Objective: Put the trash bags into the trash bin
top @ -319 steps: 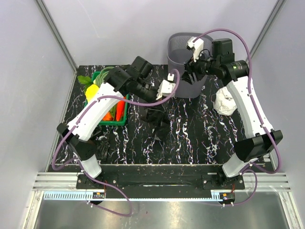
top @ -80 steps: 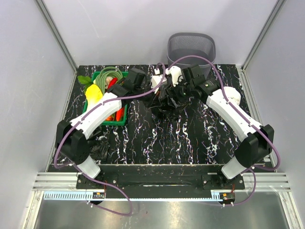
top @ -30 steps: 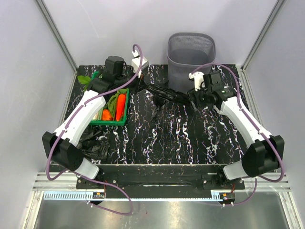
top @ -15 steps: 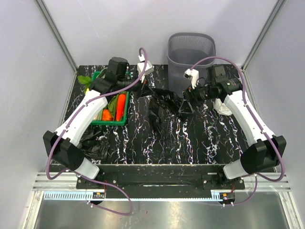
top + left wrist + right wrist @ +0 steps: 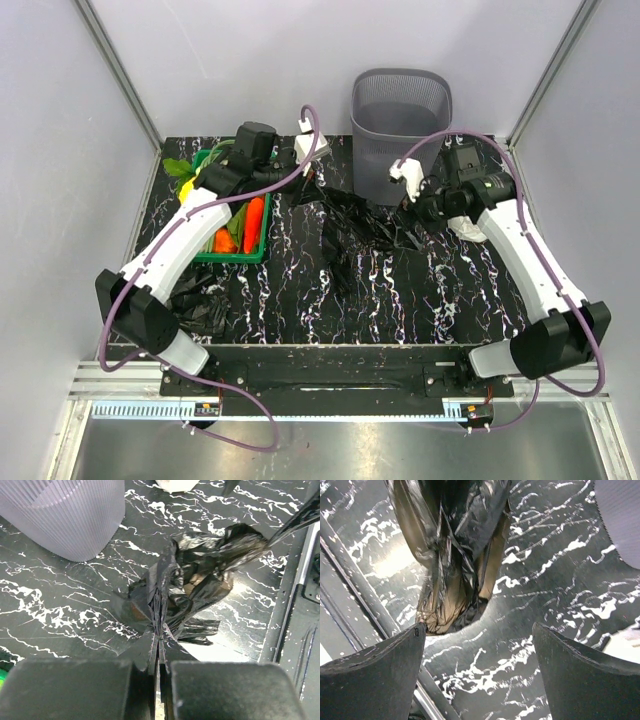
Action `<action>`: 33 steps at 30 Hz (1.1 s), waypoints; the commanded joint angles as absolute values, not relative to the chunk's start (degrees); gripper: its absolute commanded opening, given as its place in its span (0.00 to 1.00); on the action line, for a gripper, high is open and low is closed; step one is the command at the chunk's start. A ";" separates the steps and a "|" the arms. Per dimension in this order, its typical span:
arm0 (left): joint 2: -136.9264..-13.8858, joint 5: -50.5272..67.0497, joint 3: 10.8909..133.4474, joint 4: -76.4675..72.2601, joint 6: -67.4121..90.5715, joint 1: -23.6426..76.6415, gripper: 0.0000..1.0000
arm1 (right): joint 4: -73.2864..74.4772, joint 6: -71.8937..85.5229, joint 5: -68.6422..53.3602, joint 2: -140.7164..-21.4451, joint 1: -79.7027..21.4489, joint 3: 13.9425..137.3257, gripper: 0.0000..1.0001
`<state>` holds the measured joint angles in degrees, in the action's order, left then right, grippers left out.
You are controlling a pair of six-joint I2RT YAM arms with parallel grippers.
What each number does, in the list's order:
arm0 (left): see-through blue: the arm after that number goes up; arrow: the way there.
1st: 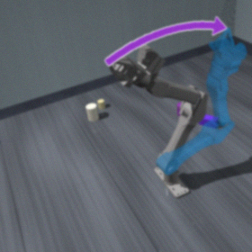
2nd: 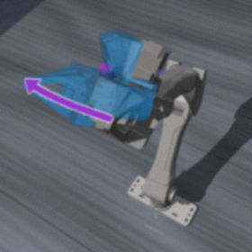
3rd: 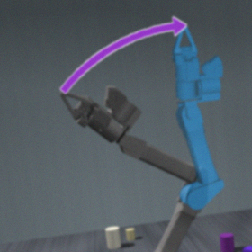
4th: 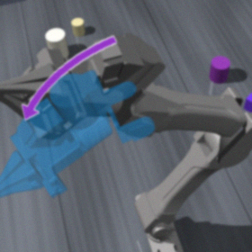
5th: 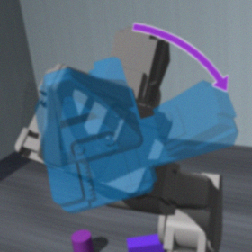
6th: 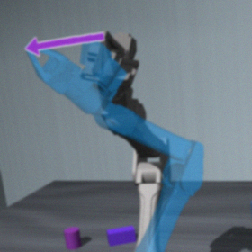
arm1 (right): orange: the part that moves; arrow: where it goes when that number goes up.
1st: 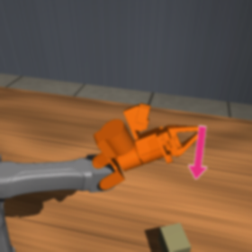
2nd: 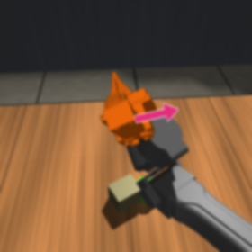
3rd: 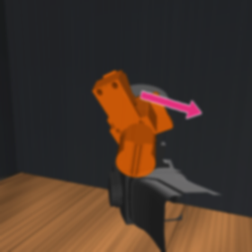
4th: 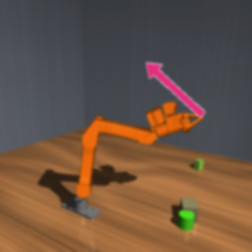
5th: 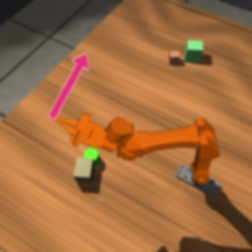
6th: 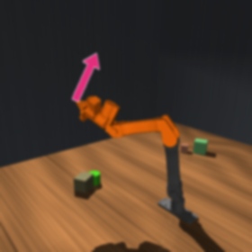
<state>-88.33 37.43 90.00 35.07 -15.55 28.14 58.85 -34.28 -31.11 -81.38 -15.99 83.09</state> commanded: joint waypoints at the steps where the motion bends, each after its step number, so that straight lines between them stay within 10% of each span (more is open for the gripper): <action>1: -89.21 33.84 93.43 36.12 -18.71 28.82 0.00 | 60.11 -39.99 -25.57 -75.85 -16.08 84.10 0.93; 15: -93.87 37.97 94.57 47.73 -29.80 37.18 0.00 | 44.49 -27.17 -5.36 -79.55 -18.54 83.68 0.91; 33: -92.90 37.88 90.70 38.94 -25.49 39.73 0.00 | 39.63 -20.65 -37.77 -78.93 -18.81 77.88 0.90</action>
<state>-94.61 38.35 89.47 42.19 -26.37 39.90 40.27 -18.22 -24.80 -81.06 -18.06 78.70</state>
